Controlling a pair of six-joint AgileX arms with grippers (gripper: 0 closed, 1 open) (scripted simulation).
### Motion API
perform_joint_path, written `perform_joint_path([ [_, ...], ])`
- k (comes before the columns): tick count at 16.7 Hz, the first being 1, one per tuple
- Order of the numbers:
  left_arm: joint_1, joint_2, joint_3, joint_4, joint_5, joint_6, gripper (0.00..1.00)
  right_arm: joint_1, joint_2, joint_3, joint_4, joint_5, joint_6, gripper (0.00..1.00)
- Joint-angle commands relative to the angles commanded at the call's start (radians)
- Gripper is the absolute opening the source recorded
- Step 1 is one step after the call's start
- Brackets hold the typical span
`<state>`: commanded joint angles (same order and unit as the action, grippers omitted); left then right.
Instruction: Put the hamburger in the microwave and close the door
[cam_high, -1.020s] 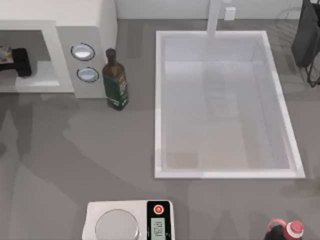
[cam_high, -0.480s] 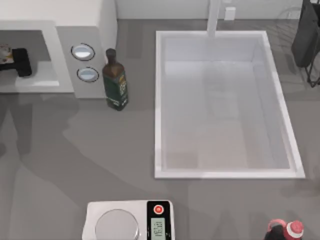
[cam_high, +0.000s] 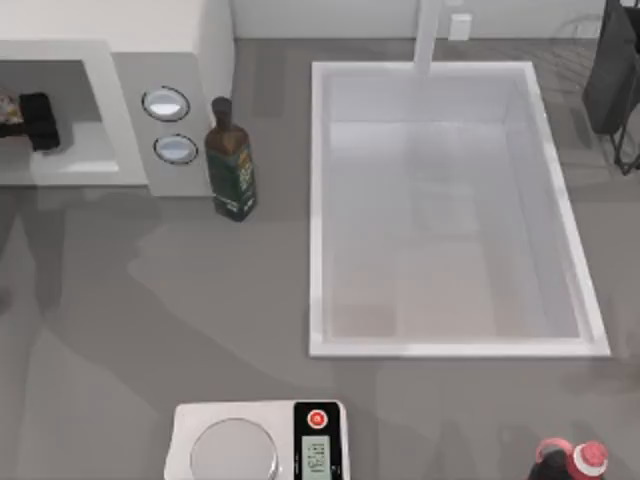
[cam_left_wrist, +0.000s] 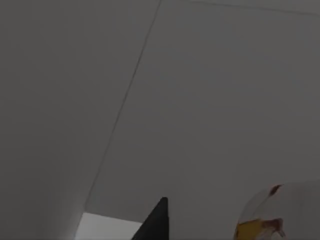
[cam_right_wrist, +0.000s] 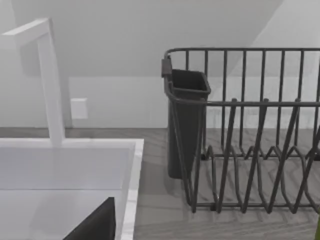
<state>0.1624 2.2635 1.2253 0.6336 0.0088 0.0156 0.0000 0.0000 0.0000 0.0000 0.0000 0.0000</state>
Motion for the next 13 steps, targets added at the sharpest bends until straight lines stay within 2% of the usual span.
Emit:
perform_joint_path([
  [13, -0.002, -0.166, 0.055, -0.247, 0.002, -0.001, 1.0, 0.0, 0.0, 0.0, 0.0, 0.0, 0.0, 1.0],
])
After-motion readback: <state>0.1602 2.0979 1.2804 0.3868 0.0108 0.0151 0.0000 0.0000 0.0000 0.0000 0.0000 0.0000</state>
